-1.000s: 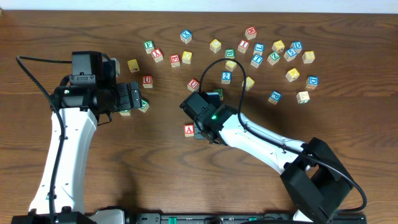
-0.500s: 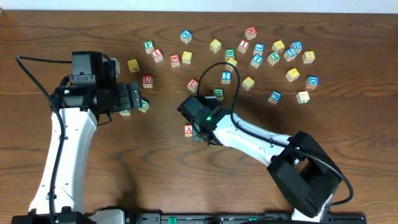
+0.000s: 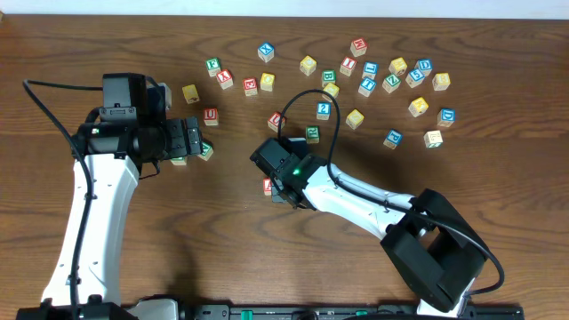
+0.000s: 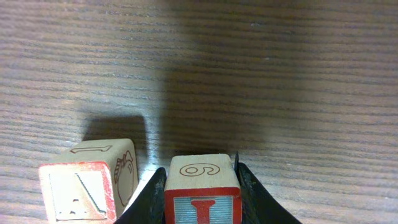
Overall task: Spell out AI2
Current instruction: 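Hold the I block against the A block's right side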
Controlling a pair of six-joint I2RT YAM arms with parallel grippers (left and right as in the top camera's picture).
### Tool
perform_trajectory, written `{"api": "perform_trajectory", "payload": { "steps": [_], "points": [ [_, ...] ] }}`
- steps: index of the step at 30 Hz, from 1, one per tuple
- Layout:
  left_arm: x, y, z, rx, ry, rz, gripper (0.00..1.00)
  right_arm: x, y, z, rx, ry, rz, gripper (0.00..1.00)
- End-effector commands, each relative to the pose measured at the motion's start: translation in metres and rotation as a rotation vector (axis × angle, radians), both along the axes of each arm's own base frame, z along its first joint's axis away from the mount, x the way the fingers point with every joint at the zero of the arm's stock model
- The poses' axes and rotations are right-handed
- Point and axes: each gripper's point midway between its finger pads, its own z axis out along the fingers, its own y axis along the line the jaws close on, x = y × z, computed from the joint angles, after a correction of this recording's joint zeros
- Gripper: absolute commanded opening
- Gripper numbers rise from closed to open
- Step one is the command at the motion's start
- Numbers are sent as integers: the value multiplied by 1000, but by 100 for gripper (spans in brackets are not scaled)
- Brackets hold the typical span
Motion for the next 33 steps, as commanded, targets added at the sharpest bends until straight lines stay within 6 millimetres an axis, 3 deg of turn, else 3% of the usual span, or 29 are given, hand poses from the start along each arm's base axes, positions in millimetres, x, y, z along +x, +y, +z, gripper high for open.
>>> {"api": "perform_trajectory", "payload": {
  "steps": [1,19,33],
  "points": [
    [-1,-1,-5,-5,15,-9,96,1,1,-2,-4,-13,-13,16],
    [-1,-1,-4,-5,14,-9,96,4,4,-16,-8,-9,-13,16],
    [-1,-1,-4,-5,14,-9,96,5,6,-15,1,-15,-13,15]
  ]
}}
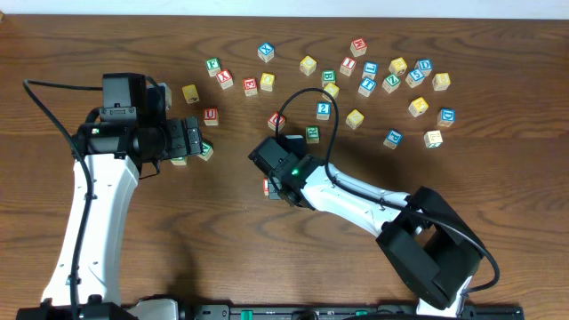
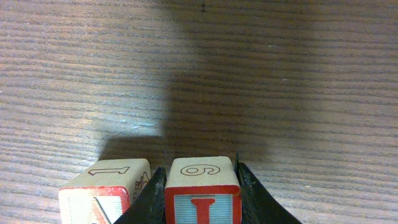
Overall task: Spell out AI2
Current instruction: 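Hold the I block against the A block's right side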
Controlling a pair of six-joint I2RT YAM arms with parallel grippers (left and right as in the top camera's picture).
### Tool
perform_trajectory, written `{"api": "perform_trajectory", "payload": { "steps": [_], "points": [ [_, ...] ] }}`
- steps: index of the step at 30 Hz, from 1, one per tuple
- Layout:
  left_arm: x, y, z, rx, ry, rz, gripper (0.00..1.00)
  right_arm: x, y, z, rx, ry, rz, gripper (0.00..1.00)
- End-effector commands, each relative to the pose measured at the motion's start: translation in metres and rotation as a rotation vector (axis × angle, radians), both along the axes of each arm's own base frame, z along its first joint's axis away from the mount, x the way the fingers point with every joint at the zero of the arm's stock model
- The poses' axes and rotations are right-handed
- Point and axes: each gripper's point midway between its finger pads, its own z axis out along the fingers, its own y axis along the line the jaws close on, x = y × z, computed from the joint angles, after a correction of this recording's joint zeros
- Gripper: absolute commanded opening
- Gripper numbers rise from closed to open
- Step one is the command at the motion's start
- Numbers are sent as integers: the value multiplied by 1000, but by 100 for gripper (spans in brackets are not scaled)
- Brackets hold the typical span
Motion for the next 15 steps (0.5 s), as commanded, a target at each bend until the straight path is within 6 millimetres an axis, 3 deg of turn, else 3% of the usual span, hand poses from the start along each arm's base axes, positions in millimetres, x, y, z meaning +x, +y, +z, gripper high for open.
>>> {"api": "perform_trajectory", "payload": {
  "steps": [1,15],
  "points": [
    [-1,-1,-4,-5,14,-9,96,-3,-2,-12,-22,17,-11,15],
    [-1,-1,-5,-5,14,-9,96,-6,1,-13,-9,34,-5,15]
  ]
}}
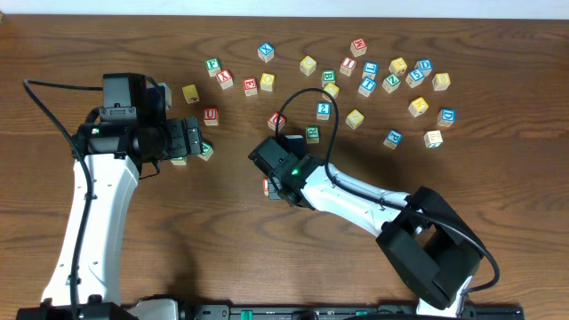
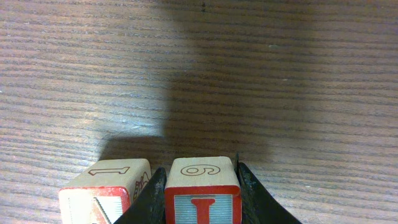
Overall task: Spell out AI2
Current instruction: 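Hold the I block against the A block's right side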
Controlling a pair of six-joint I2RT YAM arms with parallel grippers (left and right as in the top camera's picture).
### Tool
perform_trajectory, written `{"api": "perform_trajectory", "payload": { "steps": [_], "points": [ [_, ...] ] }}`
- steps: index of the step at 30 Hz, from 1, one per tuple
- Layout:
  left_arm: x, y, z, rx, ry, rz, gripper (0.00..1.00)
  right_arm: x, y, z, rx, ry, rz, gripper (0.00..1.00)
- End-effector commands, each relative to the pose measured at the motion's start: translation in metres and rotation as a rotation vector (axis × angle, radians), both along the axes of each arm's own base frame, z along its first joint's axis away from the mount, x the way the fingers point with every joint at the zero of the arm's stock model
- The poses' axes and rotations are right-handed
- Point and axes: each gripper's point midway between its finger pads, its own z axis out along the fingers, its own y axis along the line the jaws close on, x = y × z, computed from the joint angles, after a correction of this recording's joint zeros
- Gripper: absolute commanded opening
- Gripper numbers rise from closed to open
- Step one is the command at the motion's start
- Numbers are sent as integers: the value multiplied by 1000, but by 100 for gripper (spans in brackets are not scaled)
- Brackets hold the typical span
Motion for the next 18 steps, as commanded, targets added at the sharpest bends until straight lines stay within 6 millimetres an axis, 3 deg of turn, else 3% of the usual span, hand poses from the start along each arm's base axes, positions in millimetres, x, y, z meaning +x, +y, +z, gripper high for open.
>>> {"api": "perform_trajectory", "payload": {
  "steps": [1,18],
  "points": [
    [-1,-1,-4,-5,14,-9,96,-6,0,-13,-9,33,-5,15],
    [-1,-1,-4,-5,14,-9,96,-6,1,-13,-8,35,-4,27]
  ]
}}
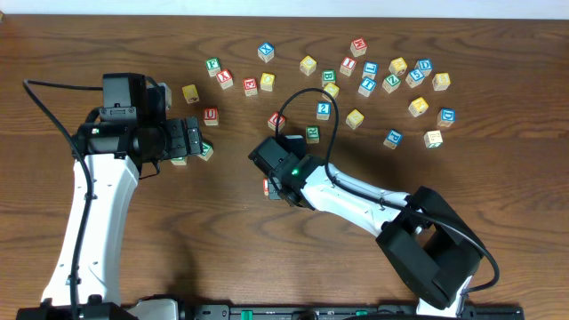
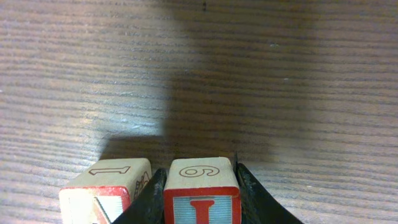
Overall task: Spell out AI2
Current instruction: 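Hold the I block against the A block's right side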
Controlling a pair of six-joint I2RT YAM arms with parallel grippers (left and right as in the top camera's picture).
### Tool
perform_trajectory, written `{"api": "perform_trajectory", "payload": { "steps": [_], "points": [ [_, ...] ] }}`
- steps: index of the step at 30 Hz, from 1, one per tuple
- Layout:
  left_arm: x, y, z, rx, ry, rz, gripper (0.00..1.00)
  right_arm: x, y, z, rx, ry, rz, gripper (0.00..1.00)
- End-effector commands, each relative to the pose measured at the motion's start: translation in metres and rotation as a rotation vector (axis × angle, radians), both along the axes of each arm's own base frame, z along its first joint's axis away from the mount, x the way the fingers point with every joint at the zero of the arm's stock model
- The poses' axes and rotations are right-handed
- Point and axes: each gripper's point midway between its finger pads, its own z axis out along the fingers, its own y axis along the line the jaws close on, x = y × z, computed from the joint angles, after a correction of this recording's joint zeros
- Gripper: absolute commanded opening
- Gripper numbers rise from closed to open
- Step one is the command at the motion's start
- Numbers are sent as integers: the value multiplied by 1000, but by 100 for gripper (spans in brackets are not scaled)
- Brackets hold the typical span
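My right gripper (image 2: 200, 186) is shut on the red-framed I block (image 2: 202, 193), its black fingers (image 2: 252, 196) pressed on both sides; a 6 shows on the block's upper face. Just to its left stands the red A block (image 2: 106, 186), a 1 on its top, almost touching the left finger. In the overhead view the right gripper (image 1: 274, 184) sits at the table's middle, with only a red sliver of block (image 1: 267, 186) showing. A blue-framed 2 block (image 1: 323, 110) lies among the loose blocks behind. My left gripper (image 1: 197, 138) hovers by two blocks (image 1: 204, 151); its jaws are not discernible.
Several loose letter blocks (image 1: 369, 76) are scattered across the back of the wooden table (image 1: 498, 178), from the centre to the right. A few more lie near the left arm, among them a yellow one (image 1: 190, 92) and a red one (image 1: 211, 116).
At the oldest moment my right gripper held the I block with a gap between it and the A block. By 1.1 s ago the I block stood close beside the A block. Nothing has shifted from then to now; the left arm stayed put throughout.
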Motion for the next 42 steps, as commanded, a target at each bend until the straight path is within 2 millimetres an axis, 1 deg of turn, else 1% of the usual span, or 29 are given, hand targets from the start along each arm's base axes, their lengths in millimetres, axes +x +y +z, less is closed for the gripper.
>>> {"api": "perform_trajectory", "payload": {
  "steps": [1,10,42],
  "points": [
    [-1,-1,-5,-5,14,-9,96,-6,0,-12,-10,32,-5,28],
    [-1,-1,-5,-5,14,-9,96,-6,0,-12,-11,32,-6,31],
    [-1,-1,-5,-5,14,-9,96,-5,0,-10,-10,29,-6,34]
  ]
}}
